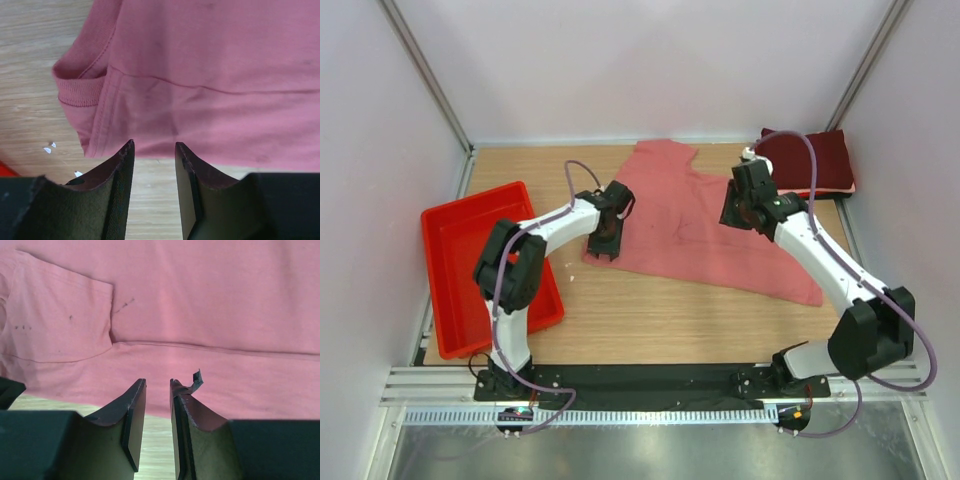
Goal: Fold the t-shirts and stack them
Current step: Fold the tshirt
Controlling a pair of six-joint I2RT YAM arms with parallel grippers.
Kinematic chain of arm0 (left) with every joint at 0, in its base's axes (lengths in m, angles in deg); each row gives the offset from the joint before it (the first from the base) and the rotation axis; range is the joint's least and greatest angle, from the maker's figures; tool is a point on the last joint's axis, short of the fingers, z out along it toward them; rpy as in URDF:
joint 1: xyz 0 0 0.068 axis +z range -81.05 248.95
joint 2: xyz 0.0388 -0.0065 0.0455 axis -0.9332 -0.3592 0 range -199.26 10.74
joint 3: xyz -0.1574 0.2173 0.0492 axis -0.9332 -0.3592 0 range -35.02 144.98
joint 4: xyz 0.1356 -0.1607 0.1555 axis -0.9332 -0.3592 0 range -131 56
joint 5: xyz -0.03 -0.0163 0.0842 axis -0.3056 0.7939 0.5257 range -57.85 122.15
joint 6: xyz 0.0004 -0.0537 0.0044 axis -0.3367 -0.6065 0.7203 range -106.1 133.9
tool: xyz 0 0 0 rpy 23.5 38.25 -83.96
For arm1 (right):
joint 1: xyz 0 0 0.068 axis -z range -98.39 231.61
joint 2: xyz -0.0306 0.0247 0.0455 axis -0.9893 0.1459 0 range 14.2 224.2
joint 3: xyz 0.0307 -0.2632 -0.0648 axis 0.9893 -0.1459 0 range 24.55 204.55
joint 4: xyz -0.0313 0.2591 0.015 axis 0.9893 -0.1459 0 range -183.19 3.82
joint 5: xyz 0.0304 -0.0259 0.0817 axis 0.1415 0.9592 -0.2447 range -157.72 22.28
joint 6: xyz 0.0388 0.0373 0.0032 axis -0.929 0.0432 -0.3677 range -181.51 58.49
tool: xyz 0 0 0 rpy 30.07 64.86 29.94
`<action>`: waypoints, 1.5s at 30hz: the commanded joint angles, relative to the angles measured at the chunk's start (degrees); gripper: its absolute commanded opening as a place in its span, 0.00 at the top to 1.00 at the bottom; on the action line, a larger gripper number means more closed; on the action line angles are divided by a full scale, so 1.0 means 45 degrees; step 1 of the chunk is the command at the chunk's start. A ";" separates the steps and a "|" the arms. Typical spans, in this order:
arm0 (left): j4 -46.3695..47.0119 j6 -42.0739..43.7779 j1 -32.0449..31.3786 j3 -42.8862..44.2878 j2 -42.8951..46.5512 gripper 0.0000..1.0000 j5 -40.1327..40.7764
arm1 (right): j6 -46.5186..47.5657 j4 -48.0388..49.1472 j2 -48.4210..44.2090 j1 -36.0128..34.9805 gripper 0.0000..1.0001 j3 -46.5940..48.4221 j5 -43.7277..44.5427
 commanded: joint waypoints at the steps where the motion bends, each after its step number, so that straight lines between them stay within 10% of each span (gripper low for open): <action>1: -0.1663 -0.0946 -0.0099 0.0855 -0.1109 0.61 0.2115 | 0.0020 0.0170 -0.1023 0.0784 0.67 -0.0646 -0.0394; 19: -0.3562 -0.3469 -0.1191 -0.2561 0.0995 0.59 0.3331 | -0.1326 -0.0514 -0.2236 0.3580 0.66 -0.2678 -0.0043; 33: -0.4268 -0.1830 -0.1290 0.4309 0.0745 0.52 0.2885 | -0.0489 0.0541 0.3580 0.8365 0.54 0.0268 -0.3305; 45: -0.1631 -0.1401 -0.0567 0.4704 -0.1753 0.51 -0.0846 | 0.0000 0.4114 0.6063 0.9889 0.36 0.0250 -0.7093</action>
